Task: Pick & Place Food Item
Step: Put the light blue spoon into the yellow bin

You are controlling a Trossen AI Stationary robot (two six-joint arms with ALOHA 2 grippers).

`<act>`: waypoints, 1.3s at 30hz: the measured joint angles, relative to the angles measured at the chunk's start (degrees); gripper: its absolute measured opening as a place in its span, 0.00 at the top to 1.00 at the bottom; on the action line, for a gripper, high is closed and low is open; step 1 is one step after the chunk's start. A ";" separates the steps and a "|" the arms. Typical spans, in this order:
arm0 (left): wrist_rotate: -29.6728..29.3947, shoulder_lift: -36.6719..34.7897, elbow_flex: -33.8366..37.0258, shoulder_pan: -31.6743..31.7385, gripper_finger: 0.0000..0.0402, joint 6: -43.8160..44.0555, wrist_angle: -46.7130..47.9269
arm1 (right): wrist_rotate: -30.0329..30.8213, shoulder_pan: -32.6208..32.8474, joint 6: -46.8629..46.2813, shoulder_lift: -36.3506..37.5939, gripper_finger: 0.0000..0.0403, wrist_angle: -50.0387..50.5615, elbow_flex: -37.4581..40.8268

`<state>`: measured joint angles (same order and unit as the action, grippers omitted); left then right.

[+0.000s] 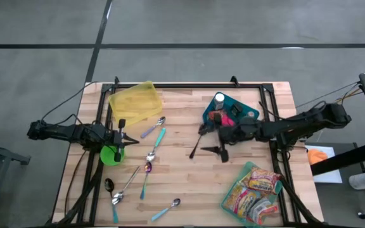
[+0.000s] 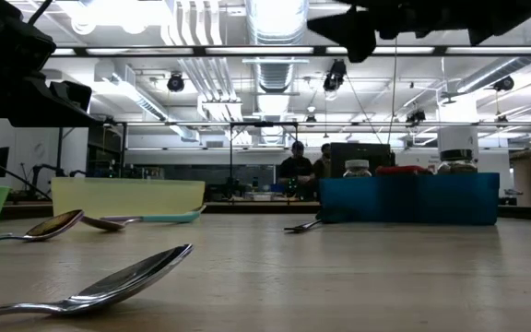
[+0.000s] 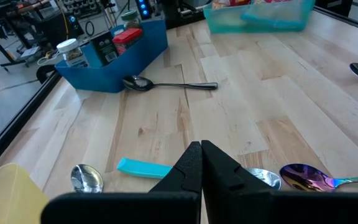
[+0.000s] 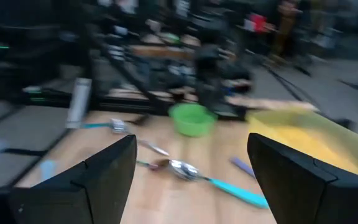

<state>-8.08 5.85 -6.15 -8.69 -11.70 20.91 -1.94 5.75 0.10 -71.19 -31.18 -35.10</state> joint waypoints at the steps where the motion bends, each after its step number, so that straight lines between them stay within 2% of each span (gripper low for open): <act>1: 0.00 0.00 0.00 0.02 1.00 0.00 -0.02 | -1.94 0.01 0.52 0.14 0.25 -1.20 0.62; 4: 0.00 0.00 0.01 0.00 1.00 0.00 -0.01 | -3.24 0.36 1.36 1.30 0.25 -3.16 2.42; 11: 0.00 -0.01 0.00 0.00 1.00 0.00 -0.02 | -0.09 0.36 0.19 7.51 0.25 -3.63 7.85; 17: 0.00 -0.02 0.00 0.00 1.00 0.00 -0.02 | 0.12 0.38 0.32 17.72 0.25 -3.40 15.48; 25: 0.00 -0.02 0.00 0.00 1.00 0.00 -0.01 | 1.60 0.25 0.12 36.25 0.25 -3.18 26.33; 32: 0.00 0.00 0.00 0.00 1.00 0.00 -0.01 | 2.15 0.26 -1.11 51.09 0.25 1.02 34.26; 39: 0.00 0.00 0.00 0.02 1.00 0.00 -0.02 | 2.19 0.25 -1.42 62.28 0.25 16.00 34.35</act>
<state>-8.08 5.85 -6.15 -8.67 -11.70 20.88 0.25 6.00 -1.32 -8.91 -15.18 -0.75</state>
